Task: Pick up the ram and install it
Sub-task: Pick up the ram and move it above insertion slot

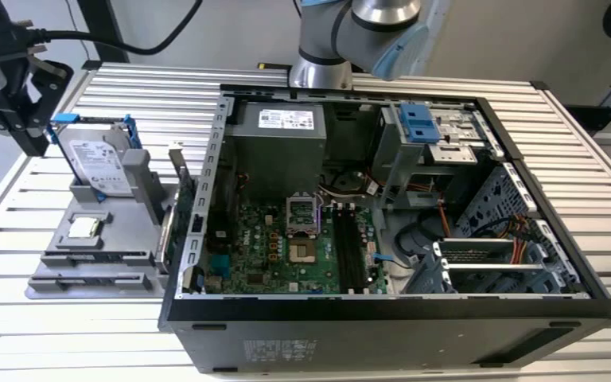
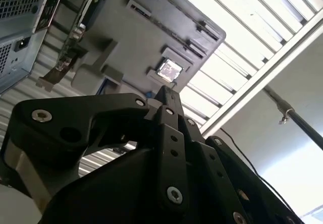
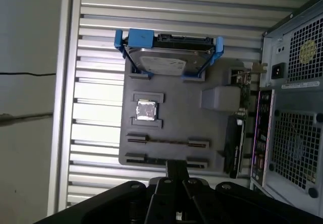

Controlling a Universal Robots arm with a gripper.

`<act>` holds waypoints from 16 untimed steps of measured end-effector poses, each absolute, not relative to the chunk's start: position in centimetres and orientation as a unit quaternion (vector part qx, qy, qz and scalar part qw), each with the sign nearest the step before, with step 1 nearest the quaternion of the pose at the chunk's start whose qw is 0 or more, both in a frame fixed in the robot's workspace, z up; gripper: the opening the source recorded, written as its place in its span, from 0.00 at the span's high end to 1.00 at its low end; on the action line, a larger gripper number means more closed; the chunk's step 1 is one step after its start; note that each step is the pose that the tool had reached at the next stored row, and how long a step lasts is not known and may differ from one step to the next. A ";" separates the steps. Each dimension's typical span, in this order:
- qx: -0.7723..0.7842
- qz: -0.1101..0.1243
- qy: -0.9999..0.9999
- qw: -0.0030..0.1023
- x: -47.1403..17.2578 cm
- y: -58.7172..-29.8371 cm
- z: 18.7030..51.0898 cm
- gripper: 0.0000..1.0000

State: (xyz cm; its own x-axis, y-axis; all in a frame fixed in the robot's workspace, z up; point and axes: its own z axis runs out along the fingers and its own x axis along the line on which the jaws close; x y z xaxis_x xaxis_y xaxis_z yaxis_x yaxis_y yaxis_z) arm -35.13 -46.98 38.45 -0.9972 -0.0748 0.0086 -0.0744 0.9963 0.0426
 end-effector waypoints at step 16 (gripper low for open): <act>0.115 -0.017 -0.993 0.007 -35.1 -47.0 38.5 1.00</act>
